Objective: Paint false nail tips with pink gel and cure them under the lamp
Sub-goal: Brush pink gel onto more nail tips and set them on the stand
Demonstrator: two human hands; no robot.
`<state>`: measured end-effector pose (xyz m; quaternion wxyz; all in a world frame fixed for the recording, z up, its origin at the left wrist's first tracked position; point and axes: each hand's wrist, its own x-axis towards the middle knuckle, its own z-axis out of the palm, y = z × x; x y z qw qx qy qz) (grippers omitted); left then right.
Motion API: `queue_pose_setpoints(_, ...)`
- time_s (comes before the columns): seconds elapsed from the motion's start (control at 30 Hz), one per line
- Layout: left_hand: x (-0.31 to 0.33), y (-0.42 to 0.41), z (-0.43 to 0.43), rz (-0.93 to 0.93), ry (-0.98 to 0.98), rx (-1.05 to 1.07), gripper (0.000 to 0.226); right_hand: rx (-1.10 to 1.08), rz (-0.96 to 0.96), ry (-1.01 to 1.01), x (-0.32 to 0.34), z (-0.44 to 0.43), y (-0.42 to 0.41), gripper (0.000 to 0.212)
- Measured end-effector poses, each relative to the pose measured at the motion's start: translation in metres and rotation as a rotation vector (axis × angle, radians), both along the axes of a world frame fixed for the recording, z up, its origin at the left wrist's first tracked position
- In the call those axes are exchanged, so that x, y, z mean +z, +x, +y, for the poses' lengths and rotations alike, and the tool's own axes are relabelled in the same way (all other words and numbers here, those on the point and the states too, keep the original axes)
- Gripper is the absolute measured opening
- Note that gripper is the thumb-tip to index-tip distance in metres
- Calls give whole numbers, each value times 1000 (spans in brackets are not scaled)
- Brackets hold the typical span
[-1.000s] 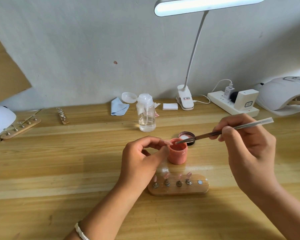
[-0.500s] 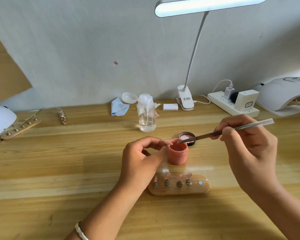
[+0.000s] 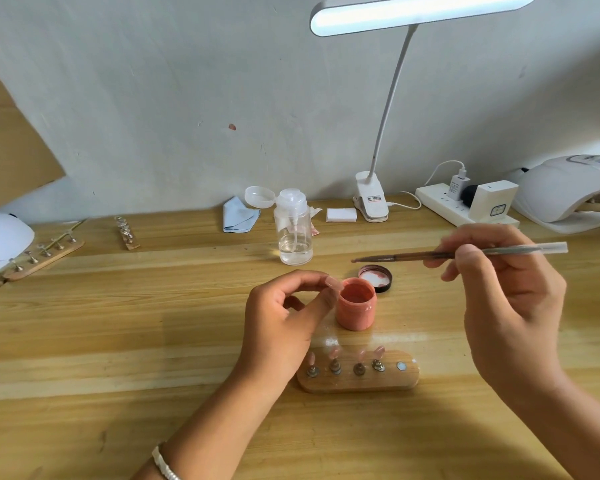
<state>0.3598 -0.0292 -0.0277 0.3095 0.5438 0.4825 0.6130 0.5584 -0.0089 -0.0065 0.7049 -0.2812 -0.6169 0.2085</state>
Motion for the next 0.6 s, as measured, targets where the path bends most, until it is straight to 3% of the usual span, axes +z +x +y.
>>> queue_pose_setpoints(0.43, -4, 0, 3, 3, 104, -35, 4, 63, -52, 50, 0, -9, -5, 13)
queue_pose_setpoints(0.6, -4, -1, 3, 6, 116, -38, 17, 70, -88, 44, 1, -12, -6, 13)
